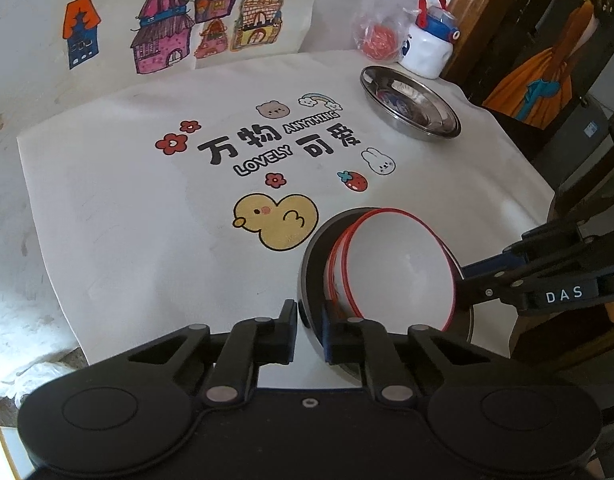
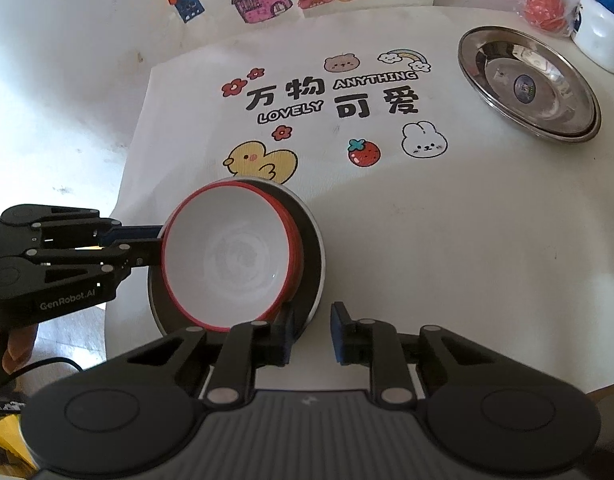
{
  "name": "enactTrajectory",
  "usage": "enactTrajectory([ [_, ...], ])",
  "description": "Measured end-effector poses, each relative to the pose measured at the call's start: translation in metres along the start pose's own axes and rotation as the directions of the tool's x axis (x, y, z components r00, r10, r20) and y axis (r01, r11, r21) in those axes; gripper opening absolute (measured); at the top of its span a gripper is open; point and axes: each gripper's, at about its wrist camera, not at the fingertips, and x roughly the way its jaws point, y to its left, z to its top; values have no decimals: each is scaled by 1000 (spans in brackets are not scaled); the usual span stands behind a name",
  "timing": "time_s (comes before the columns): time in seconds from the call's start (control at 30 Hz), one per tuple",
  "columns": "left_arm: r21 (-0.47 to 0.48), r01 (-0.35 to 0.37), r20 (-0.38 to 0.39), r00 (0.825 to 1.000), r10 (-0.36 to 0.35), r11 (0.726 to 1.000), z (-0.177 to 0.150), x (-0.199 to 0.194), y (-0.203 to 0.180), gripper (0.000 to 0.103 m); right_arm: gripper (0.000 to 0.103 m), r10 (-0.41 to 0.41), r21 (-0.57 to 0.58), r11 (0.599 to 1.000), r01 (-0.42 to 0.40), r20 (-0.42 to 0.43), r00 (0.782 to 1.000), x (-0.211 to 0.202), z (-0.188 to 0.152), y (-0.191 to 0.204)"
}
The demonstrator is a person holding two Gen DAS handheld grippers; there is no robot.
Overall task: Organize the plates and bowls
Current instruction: 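Lift the bowl stack with both tools and carry it toward the steel plates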
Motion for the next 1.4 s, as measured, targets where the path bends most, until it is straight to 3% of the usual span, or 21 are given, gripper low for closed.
enactTrajectory([
  [0.53, -29, 22, 3, 1000, -22, 999, 2, 6, 6, 12, 23, 37, 11, 999, -37, -46, 998, 20, 2, -3],
  [0.87, -31, 18, 9, 1000, -17, 999, 2, 9, 5, 11, 20, 62, 38, 997, -62, -19, 998, 22, -3, -6],
  [1.4, -42, -12, 25, 1000, 13, 999, 0, 10, 3, 9, 20, 1, 21, 1000, -2, 17, 1000, 17, -5, 6],
])
